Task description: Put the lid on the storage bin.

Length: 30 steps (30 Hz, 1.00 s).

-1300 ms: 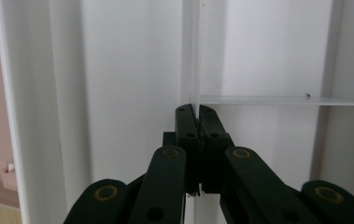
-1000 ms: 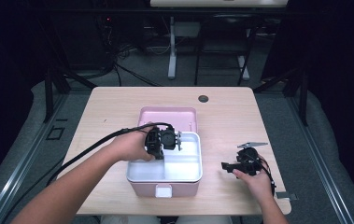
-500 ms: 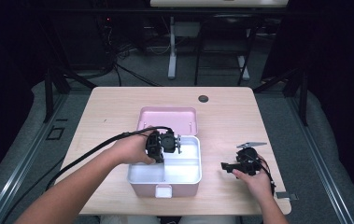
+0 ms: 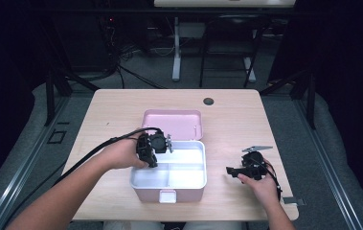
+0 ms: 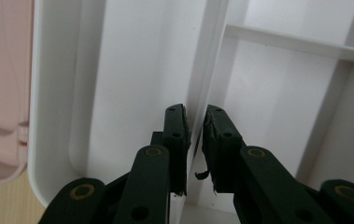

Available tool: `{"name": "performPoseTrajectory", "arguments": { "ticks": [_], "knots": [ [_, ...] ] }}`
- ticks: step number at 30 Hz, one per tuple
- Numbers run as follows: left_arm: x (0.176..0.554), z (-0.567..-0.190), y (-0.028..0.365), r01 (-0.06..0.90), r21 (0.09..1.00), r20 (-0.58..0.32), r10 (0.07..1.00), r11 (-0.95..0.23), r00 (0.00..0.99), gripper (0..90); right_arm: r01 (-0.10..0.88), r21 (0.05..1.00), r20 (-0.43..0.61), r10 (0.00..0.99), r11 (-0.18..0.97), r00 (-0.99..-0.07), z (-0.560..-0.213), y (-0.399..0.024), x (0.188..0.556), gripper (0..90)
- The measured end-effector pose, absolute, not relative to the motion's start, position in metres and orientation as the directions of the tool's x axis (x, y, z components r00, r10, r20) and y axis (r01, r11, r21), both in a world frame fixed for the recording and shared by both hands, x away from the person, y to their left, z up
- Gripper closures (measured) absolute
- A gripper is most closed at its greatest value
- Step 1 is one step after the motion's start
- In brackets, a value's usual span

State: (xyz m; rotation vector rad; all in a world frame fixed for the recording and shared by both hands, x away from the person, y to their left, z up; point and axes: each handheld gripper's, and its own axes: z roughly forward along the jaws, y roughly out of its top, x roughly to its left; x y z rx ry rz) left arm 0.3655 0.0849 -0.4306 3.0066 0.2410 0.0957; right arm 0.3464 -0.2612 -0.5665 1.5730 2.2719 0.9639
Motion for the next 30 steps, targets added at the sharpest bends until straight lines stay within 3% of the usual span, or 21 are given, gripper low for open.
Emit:
{"name": "performPoseTrajectory", "arguments": {
  "ticks": [15, 22, 30],
  "knots": [
    [0.364, -0.443, 0.127, 0.267, 0.311, -0.021, 0.274, -0.912, 0.961, 80.3, 0.747, 0.631, 0.177, 0.9, 0.207, -0.399, -0.564, -0.26, 0.346, 21.8],
    [0.353, -0.446, 0.135, 0.257, 0.378, 0.024, 0.287, -0.889, 0.958, 73.5, 0.733, 0.65, 0.163, 0.905, 0.202, -0.393, -0.552, -0.259, 0.346, 21.8],
    [0.348, -0.448, 0.136, 0.299, 0.407, 0.031, 0.34, -0.863, 0.94, 72.0, 0.7, 0.681, 0.152, 0.894, 0.214, -0.421, -0.519, -0.25, 0.353, 21.8]
  ]
}}
